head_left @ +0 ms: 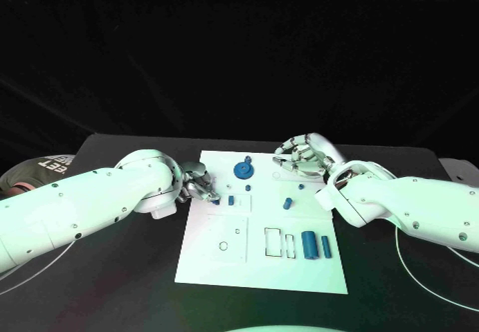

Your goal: Assemble the parts on the task board

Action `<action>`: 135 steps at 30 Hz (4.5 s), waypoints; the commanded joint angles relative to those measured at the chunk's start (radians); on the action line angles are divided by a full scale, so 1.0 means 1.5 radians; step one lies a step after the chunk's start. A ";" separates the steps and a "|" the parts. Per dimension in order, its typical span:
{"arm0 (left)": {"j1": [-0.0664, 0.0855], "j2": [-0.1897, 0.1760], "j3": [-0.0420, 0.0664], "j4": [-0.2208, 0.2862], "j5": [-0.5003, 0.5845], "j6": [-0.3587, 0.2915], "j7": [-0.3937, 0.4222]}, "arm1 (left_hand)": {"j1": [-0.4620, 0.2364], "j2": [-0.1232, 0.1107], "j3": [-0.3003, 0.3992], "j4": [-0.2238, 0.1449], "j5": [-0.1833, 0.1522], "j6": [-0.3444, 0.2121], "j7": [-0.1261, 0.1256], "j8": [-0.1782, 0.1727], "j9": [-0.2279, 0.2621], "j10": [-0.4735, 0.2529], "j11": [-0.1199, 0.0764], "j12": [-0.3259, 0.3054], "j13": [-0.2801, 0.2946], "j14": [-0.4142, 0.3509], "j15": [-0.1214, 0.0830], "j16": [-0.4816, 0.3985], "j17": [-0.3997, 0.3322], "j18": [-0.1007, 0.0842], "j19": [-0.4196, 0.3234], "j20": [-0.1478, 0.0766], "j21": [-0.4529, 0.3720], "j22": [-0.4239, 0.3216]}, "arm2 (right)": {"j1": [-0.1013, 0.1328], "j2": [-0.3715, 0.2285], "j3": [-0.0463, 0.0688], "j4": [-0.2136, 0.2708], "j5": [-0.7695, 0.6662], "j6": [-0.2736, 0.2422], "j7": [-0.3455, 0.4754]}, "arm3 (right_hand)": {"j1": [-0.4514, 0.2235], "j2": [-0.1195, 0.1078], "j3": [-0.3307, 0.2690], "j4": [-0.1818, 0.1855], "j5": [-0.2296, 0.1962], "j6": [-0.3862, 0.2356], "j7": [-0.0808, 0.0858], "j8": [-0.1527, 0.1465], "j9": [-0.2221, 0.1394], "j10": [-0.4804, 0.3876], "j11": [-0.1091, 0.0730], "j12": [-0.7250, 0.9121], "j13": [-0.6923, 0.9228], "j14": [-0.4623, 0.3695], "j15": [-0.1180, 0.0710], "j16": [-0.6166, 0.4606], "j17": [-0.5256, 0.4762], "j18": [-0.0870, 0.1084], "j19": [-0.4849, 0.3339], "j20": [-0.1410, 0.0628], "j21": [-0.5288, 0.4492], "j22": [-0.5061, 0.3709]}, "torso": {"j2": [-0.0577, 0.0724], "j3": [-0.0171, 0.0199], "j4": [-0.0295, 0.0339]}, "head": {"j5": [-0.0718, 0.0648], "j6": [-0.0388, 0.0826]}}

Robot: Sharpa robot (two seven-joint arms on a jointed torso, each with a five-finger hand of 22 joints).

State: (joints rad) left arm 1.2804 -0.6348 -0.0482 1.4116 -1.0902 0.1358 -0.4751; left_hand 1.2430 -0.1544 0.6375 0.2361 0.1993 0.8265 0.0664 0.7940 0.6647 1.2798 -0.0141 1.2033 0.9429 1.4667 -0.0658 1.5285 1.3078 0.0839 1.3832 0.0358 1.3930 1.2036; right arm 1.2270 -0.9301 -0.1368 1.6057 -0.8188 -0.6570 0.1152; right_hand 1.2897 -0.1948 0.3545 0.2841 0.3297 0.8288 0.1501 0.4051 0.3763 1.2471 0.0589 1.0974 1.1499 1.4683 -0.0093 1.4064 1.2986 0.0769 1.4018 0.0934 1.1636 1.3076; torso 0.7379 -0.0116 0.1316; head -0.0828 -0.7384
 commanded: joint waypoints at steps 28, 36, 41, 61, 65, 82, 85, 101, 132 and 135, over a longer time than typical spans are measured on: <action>-0.005 0.007 -0.001 0.009 -0.045 0.009 -0.001 | -0.010 -0.005 0.113 -0.105 0.005 0.005 -0.007 0.006 0.001 0.012 -0.003 0.012 0.013 0.057 -0.007 0.004 0.124 -0.006 0.007 0.000 0.006 0.007 | -0.001 -0.002 0.000 0.002 -0.003 0.006 0.007 | -0.009 0.000 0.001 0.001 0.003 0.002 -0.005 0.004 -0.001 0.002 -0.001 0.003 0.000 0.023 -0.005 -0.002 0.001 0.003 0.005 -0.003 -0.001 0.053 | 0.002 -0.0008 0.0101 | -0.012 -0.002; -0.005 0.011 -0.001 0.010 -0.049 0.007 -0.003 | -0.013 -0.008 0.117 -0.108 0.006 0.007 -0.007 0.007 0.001 0.015 -0.003 0.015 0.017 0.057 -0.007 0.005 0.126 -0.006 0.008 -0.001 0.007 0.010 | -0.001 -0.002 0.000 0.002 -0.003 0.005 0.007 | -0.009 0.000 0.001 0.001 0.003 0.002 -0.005 0.004 -0.001 0.002 -0.001 0.003 0.000 0.023 -0.005 -0.002 0.001 0.003 0.005 -0.003 -0.001 0.053 | 0.003 -0.0002 0.0110 | -0.013 -0.001; -0.005 0.013 -0.001 0.010 -0.053 0.010 -0.005 | -0.015 -0.010 0.120 -0.111 0.008 0.008 -0.008 0.008 0.001 0.016 -0.004 0.016 0.020 0.057 -0.008 0.006 0.128 -0.007 0.009 -0.001 0.008 0.011 | -0.001 -0.002 0.000 0.002 -0.003 0.006 0.007 | -0.009 0.000 0.001 0.001 0.003 0.002 -0.005 0.004 -0.001 0.002 -0.001 0.003 0.000 0.023 -0.005 -0.002 0.001 0.003 0.005 -0.003 -0.001 0.053 | 0.003 -0.0008 0.0117 | -0.014 0.000; -0.003 0.014 0.000 0.008 -0.084 -0.004 -0.011 | -0.022 -0.023 0.137 -0.125 0.015 0.017 -0.009 0.008 0.000 0.026 -0.006 0.023 0.031 0.060 -0.009 0.010 0.135 -0.010 0.016 -0.002 0.016 0.026 | -0.002 -0.002 0.000 0.001 -0.003 0.005 0.007 | -0.010 0.001 0.001 0.001 0.003 0.002 -0.005 0.005 -0.001 0.003 -0.001 0.004 0.000 0.024 -0.005 -0.001 0.002 0.003 0.006 -0.003 -0.001 0.054 | 0.004 -0.0013 0.0155 | -0.018 0.001; -0.003 0.014 0.000 0.010 -0.087 -0.012 -0.009 | -0.022 -0.023 0.138 -0.125 0.016 0.018 -0.009 0.008 0.000 0.027 -0.006 0.023 0.032 0.060 -0.009 0.010 0.136 -0.010 0.016 -0.002 0.016 0.027 | -0.002 -0.002 0.000 0.001 -0.003 0.005 0.008 | -0.010 0.001 0.001 0.001 0.003 0.002 -0.005 0.005 -0.001 0.003 -0.001 0.004 0.000 0.024 -0.005 -0.001 0.002 0.003 0.006 -0.003 -0.001 0.054 | 0.004 -0.0019 0.0154 | -0.018 0.001; -0.004 0.005 0.000 0.031 -0.090 -0.038 0.022 | -0.023 -0.023 0.140 -0.126 0.016 0.019 -0.010 0.009 -0.001 0.029 -0.006 0.025 0.034 0.060 -0.009 0.012 0.139 -0.010 0.018 -0.002 0.018 0.030 | -0.003 -0.002 0.000 0.001 -0.003 0.005 0.008 | -0.011 0.001 0.001 0.001 0.003 0.002 -0.005 0.005 -0.001 0.003 -0.001 0.004 0.000 0.024 -0.005 -0.002 0.002 0.003 0.005 -0.003 -0.002 0.053 | 0.005 -0.0017 0.0169 | -0.019 0.000; -0.004 0.003 0.000 0.035 -0.094 -0.041 0.026 | -0.023 -0.024 0.141 -0.127 0.017 0.019 -0.010 0.009 -0.001 0.029 -0.006 0.025 0.035 0.061 -0.009 0.012 0.140 -0.010 0.018 -0.002 0.018 0.030 | -0.003 -0.003 0.000 0.001 -0.002 0.005 0.008 | -0.011 0.001 0.001 0.001 0.003 0.002 -0.005 0.005 -0.001 0.003 -0.001 0.004 0.000 0.024 -0.005 -0.002 0.002 0.003 0.005 -0.003 -0.002 0.053 | 0.005 -0.0013 0.0170 | -0.020 0.000; -0.004 -0.016 0.000 0.062 -0.109 -0.085 0.043 | -0.023 -0.025 0.145 -0.129 0.018 0.022 -0.010 0.009 -0.001 0.032 -0.007 0.028 0.039 0.061 -0.009 0.013 0.143 -0.010 0.018 -0.003 0.018 0.030 | -0.003 -0.003 0.000 0.002 -0.002 0.004 0.010 | -0.013 0.001 0.001 0.001 0.004 0.003 -0.005 0.005 -0.001 0.003 -0.001 0.005 0.000 0.024 -0.005 -0.002 0.002 0.003 0.006 -0.003 -0.002 0.053 | 0.005 -0.0019 0.0182 | -0.021 0.001; -0.017 0.000 -0.001 0.036 -0.134 -0.080 0.037 | -0.025 -0.026 0.149 -0.131 0.019 0.023 -0.010 0.009 -0.002 0.033 -0.007 0.028 0.040 0.061 -0.010 0.013 0.143 -0.010 0.018 -0.003 0.018 0.030 | -0.003 -0.003 0.000 0.002 -0.002 0.004 0.010 | -0.014 0.002 0.002 0.001 0.004 0.003 -0.005 0.006 -0.001 0.003 -0.001 0.005 0.000 0.024 -0.005 -0.002 0.002 0.003 0.006 -0.003 -0.002 0.053 | 0.006 -0.0019 0.0196 | -0.021 0.000; -0.018 0.002 -0.001 0.035 -0.138 -0.081 0.037 | -0.025 -0.026 0.149 -0.131 0.019 0.023 -0.010 0.009 -0.002 0.033 -0.007 0.028 0.040 0.061 -0.010 0.013 0.143 -0.010 0.018 -0.003 0.018 0.030 | -0.003 -0.003 0.000 0.002 -0.002 0.004 0.010 | -0.014 0.002 0.002 0.001 0.004 0.003 -0.005 0.006 -0.001 0.003 -0.001 0.005 0.000 0.024 -0.005 -0.002 0.002 0.003 0.006 -0.003 -0.002 0.053 | 0.006 -0.0019 0.0191 | -0.020 0.000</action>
State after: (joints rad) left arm 1.2556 -0.6350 -0.0493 1.4651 -1.2802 0.0139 -0.4253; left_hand 1.2019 -0.1952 0.6508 0.2447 0.2204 0.8634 0.0569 0.8037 0.6606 1.3263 -0.0248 1.2381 1.0007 1.4668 -0.0730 1.5440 1.3073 0.0839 1.4044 0.0285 1.4164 1.2480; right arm 1.2226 -0.9345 -0.1367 1.6074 -0.8175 -0.6570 0.1213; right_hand 1.2764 -0.1895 0.3545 0.2841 0.3311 0.8321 0.1468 0.4100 0.3757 1.2471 0.0590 1.1015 1.1500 1.4683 -0.0093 1.4065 1.3015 0.0769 1.4055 0.0897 1.1636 1.3079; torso 0.7466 -0.0145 0.1607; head -0.1138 -0.7389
